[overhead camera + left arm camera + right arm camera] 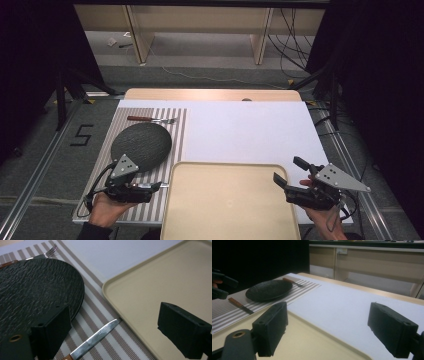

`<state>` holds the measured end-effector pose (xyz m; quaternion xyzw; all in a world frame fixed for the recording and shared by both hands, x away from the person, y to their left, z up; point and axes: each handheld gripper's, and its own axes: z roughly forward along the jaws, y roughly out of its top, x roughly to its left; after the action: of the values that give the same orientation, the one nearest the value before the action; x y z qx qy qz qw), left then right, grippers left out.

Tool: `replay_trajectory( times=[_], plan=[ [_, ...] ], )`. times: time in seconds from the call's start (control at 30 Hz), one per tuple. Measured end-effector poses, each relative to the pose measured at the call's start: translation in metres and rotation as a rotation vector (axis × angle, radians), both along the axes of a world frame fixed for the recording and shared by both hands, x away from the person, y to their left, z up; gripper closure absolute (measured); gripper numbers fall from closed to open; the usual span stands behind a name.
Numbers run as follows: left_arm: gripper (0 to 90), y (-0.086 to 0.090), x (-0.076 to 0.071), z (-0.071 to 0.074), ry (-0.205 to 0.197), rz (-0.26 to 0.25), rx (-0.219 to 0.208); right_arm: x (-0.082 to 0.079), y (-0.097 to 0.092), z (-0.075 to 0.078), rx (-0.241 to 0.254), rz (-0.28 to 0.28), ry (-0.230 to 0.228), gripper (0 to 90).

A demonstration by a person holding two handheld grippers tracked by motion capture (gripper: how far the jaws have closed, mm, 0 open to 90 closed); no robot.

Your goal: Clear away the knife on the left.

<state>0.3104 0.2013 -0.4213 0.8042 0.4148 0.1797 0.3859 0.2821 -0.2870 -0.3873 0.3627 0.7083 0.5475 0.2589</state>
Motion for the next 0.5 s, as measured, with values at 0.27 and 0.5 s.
replay_trajectory(
  times=[0.27, 0.5],
  plan=[
    [11.1, 0.003, 0.007, -0.002, 0.070, 0.009, 0.121, 0.000, 0.000, 0.000, -0.002, 0.001, 0.000, 17.4],
    [12.6, 0.018, 0.015, -0.009, 0.146, -0.003, 0.192, 0.000, 0.001, 0.000, -0.001, 0.001, 0.002, 17.4]
  ],
)
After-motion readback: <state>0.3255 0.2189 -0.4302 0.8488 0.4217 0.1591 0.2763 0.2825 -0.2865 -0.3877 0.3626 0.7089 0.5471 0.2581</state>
